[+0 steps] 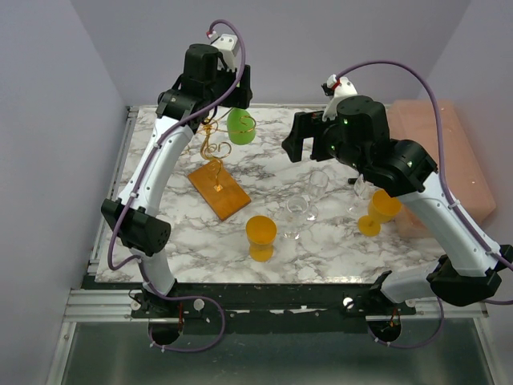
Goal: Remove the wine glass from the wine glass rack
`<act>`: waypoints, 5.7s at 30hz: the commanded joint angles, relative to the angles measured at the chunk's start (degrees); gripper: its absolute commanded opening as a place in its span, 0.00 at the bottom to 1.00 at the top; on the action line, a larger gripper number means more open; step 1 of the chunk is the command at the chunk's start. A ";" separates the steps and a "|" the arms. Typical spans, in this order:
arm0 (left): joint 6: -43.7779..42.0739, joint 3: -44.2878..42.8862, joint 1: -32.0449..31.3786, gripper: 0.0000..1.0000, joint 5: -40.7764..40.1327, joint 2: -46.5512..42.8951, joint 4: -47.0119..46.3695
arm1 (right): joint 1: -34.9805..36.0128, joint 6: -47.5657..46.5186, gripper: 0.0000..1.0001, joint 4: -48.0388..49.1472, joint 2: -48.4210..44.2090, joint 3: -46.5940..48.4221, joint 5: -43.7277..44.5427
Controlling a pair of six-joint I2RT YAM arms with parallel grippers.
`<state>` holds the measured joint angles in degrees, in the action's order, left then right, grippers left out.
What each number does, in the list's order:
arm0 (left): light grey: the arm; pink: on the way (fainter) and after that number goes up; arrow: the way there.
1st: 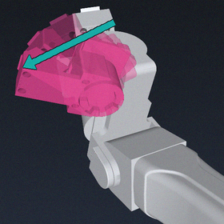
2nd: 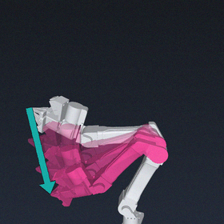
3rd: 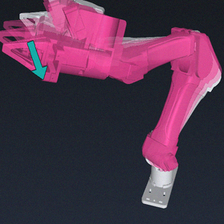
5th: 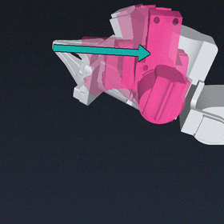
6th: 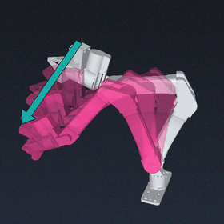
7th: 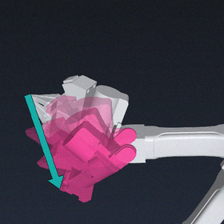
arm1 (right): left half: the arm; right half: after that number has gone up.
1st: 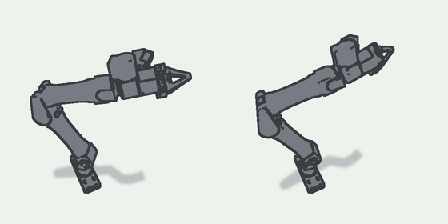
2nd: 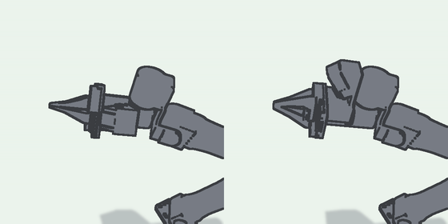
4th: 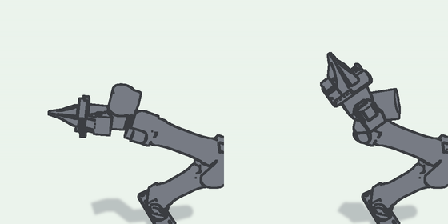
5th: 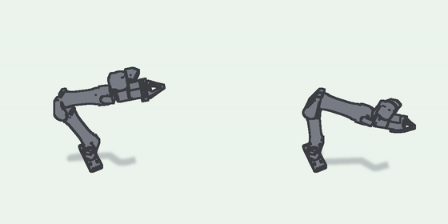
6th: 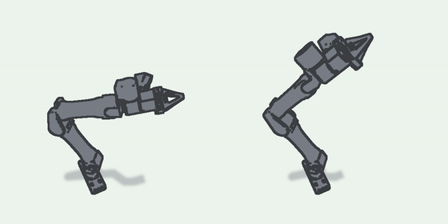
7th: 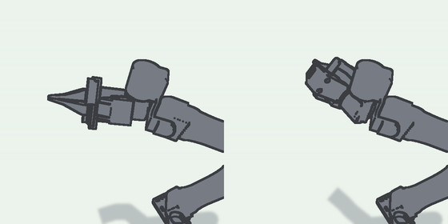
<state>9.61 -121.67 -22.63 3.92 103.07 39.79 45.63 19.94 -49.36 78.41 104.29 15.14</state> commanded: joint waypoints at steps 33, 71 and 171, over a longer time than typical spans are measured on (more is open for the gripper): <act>-4.77 -1.59 0.54 0.73 -11.19 -2.04 1.95 | -0.54 0.26 1.00 -0.31 0.08 0.22 -2.31; -2.01 -12.19 2.07 0.77 -5.59 5.57 -3.39 | -0.54 -0.17 1.00 0.29 0.06 -1.92 -0.64; 33.85 35.32 3.30 0.74 22.35 -41.23 -29.10 | -2.91 20.76 1.00 42.86 -19.86 -34.05 -23.38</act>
<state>41.43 -87.66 -19.81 27.20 63.66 13.61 43.00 39.24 -9.85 59.79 71.88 -5.41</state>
